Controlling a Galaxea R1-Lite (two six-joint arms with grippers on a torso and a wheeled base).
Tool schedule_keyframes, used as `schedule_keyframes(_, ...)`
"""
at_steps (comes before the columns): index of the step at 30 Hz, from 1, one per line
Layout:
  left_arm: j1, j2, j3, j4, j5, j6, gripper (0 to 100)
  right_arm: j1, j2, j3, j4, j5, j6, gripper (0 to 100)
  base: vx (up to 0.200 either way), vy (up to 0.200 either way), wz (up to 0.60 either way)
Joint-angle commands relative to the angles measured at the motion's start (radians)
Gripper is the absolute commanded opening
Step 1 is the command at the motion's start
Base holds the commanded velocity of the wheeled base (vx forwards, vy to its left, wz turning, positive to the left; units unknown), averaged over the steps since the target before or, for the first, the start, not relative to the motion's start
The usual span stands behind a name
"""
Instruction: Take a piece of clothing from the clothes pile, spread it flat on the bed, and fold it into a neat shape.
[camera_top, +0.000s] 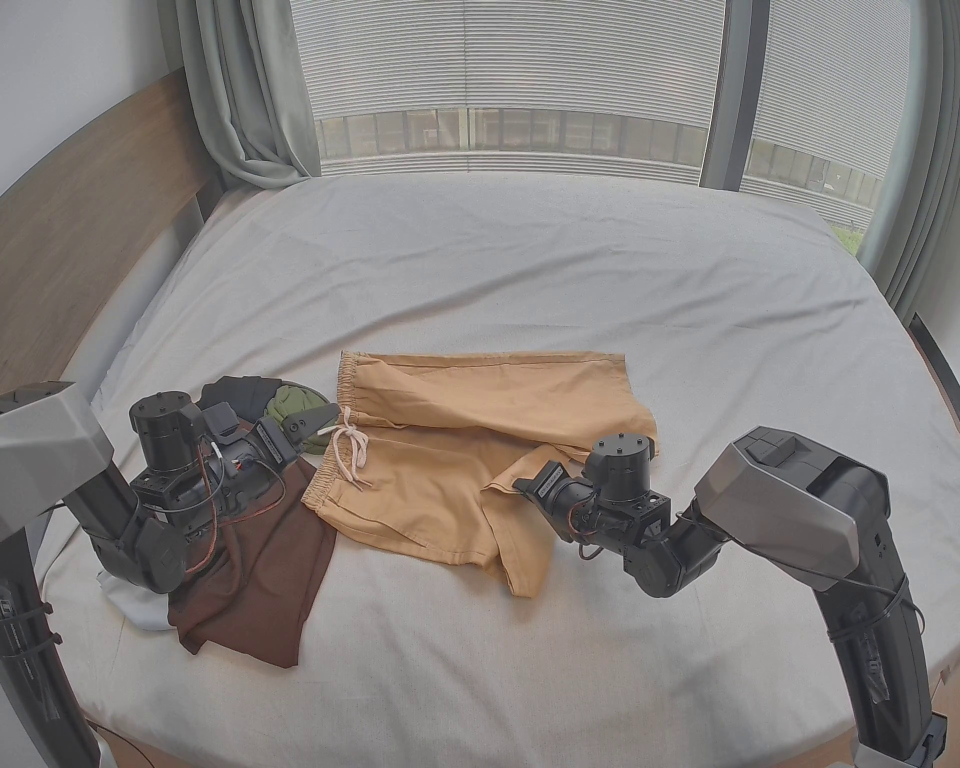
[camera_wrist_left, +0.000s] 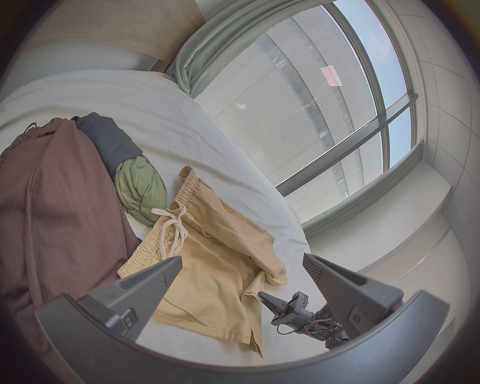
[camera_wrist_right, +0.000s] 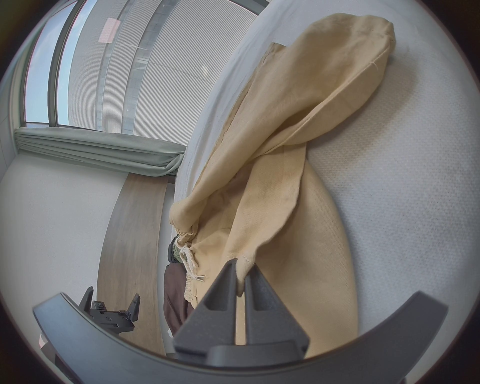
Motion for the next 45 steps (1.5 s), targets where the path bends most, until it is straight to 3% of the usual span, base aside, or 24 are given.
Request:
schedule_keyframes(1, 0.0, 0.001, 0.001, 0.0, 0.0, -0.001, 100, -0.006, 0.008, 0.007, -0.005, 0.0, 0.001, 0, 0.0, 0.0, 0.0)
schedule_keyframes(5, -0.002, 0.002, 0.001, 0.0, 0.0, -0.001, 100, -0.02, -0.009, 0.045, -0.008, -0.009, 0.001, 0, 0.0, 0.0, 0.0)
schedule_keyframes(9, -0.002, 0.001, 0.001, 0.0, 0.0, -0.001, 100, -0.072, -0.064, 0.094, -0.031, -0.036, -0.015, 0, 0.0, 0.0, 0.0)
schedule_keyframes(19, -0.008, -0.001, 0.004, 0.0, 0.0, -0.001, 100, -0.216, -0.136, 0.166, -0.02, -0.029, -0.094, 0, 0.0, 0.0, 0.0)
schedule_keyframes(31, -0.009, 0.001, 0.005, 0.0, 0.0, -0.001, 100, -0.285, -0.095, 0.14, -0.019, -0.028, -0.184, 0, 0.0, 0.0, 0.0)
schedule_keyframes(45, -0.008, 0.002, 0.007, 0.0, 0.001, 0.002, 100, -0.315, -0.076, 0.112, 0.015, -0.028, -0.227, 0, 0.0, 0.0, 0.0)
